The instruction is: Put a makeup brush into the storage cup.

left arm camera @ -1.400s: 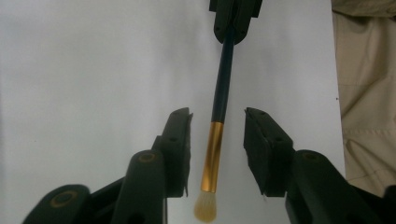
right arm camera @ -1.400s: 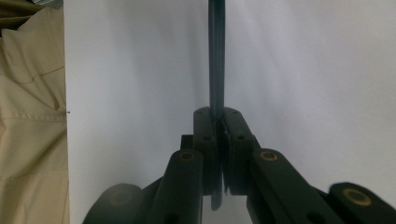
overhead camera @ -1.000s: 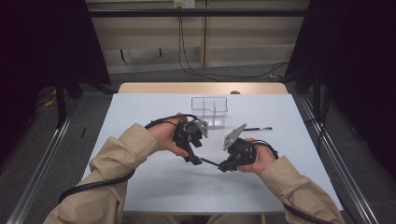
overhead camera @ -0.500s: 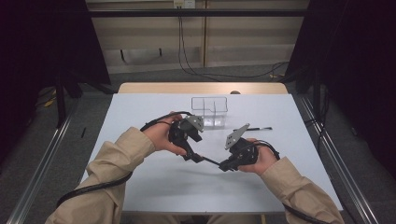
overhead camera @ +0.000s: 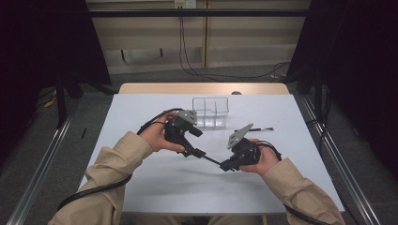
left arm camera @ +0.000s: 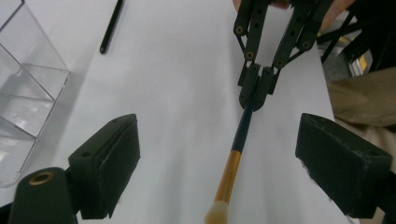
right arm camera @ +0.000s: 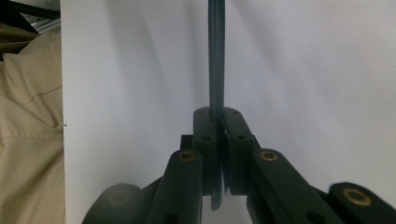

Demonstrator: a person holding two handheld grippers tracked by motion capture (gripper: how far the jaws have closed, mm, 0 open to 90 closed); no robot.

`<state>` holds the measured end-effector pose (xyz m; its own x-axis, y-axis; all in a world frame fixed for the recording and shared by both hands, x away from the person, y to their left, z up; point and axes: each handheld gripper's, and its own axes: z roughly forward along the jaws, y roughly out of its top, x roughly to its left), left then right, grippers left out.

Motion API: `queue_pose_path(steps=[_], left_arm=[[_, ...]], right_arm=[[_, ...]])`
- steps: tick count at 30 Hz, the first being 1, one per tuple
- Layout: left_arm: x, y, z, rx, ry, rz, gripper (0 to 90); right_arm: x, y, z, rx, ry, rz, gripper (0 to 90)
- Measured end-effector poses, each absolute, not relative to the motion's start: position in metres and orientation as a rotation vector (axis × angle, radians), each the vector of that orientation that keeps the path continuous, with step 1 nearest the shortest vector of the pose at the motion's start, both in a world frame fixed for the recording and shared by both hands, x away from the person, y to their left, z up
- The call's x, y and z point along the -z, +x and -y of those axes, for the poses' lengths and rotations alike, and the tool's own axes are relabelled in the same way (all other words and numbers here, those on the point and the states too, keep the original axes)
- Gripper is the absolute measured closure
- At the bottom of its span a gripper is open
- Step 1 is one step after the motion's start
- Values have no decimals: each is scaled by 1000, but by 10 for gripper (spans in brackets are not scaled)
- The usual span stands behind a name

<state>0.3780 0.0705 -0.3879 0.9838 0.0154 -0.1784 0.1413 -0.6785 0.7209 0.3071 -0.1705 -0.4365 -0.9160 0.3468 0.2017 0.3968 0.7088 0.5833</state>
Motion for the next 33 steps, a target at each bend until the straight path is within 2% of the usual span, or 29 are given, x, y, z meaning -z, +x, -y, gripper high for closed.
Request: queue_pose_path(steps=[20,33], left_arm=[[388,380,-89,176,2073,-203,106],[391,380,-95,175,1989,-248,93]], right_arm=[[437,309,173,1090,-661,2793,857],[434,308,176,1180,-695,2767,856]])
